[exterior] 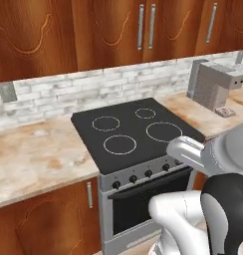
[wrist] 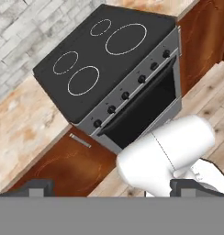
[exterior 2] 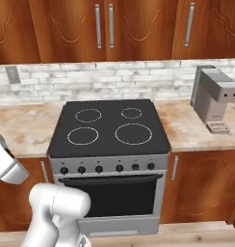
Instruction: Close all open cabinet doors.
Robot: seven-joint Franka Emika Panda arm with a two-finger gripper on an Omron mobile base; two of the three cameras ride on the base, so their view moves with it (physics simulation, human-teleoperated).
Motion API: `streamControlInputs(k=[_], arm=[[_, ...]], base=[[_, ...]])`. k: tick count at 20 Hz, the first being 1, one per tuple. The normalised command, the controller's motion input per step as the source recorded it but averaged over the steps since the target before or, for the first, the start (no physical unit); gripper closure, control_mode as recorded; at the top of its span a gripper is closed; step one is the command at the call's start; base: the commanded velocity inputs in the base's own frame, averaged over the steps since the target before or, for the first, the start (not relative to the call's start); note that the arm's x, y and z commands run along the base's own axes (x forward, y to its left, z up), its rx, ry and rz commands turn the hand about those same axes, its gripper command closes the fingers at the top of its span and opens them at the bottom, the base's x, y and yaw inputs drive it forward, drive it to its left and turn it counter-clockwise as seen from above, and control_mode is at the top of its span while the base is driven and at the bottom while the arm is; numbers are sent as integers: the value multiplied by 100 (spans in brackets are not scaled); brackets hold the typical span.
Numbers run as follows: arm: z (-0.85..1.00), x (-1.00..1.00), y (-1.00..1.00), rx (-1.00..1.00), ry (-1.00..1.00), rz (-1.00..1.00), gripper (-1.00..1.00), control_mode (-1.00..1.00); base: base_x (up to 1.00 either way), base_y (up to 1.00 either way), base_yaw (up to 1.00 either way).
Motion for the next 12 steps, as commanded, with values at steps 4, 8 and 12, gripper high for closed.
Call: streamControlInputs(k=[4,8,12], arm=[[0,0,0,0,0,0,-100,100],[0,0,0,0,0,0,-100,100],[0,0,0,0,0,0,-100,100]], base=[[17,0,-64],[43,4,-59],[55,0,-54]])
